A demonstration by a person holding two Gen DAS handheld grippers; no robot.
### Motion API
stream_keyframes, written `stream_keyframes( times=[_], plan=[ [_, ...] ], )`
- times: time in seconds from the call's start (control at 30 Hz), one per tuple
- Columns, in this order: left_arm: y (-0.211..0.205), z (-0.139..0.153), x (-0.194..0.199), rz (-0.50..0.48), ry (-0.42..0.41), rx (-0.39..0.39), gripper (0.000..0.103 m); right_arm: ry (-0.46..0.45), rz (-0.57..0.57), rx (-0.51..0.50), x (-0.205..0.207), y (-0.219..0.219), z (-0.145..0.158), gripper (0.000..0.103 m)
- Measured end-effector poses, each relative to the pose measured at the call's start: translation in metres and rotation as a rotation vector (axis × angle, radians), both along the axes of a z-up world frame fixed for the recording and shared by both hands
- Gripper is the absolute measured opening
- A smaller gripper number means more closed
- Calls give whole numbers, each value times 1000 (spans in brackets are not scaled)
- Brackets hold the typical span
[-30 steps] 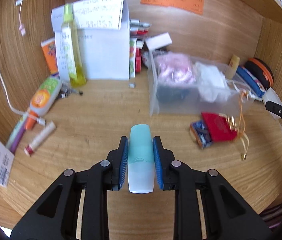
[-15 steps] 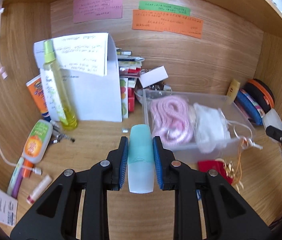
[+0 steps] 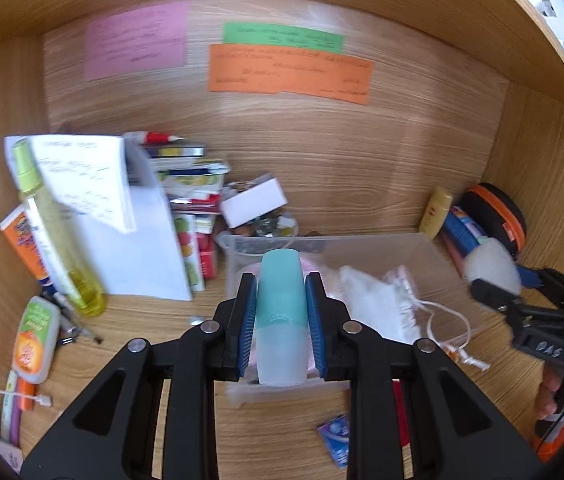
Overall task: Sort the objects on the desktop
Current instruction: 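Carry the teal cylinder with the left gripper while the right gripper carries the white container over the bin, then open both grippers to drop the cylinder and white container into the bin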
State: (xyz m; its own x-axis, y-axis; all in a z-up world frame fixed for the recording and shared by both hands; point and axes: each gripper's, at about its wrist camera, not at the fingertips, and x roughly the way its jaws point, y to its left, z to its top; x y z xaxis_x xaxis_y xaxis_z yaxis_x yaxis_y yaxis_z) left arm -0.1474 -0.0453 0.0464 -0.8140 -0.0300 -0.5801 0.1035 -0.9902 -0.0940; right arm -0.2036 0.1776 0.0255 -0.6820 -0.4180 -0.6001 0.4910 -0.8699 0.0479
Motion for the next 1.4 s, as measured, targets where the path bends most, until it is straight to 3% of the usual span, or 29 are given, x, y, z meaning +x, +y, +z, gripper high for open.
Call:
stream_keyframes(
  times=[0.37,0.77,0.93,1.0,1.4],
  plan=[
    [33,-23,-39,-85,-79,-10,24,-79,19,42,-18,-16,-33,63],
    [46,-48,-52,-121,-150,-28,24,-16,27,114,-14,-27,-38,63],
    [44,-46,-51,-125,-150,-12,33,-7,34,141,-13,-30,-39,66],
    [44,-42,-48,-122,-137,-19,40,4,28,149,-12,-31,-39,75],
    [38,-14,-13,-88,-25,-55,67,40,11,163,0,-26,-27,82]
  ],
)
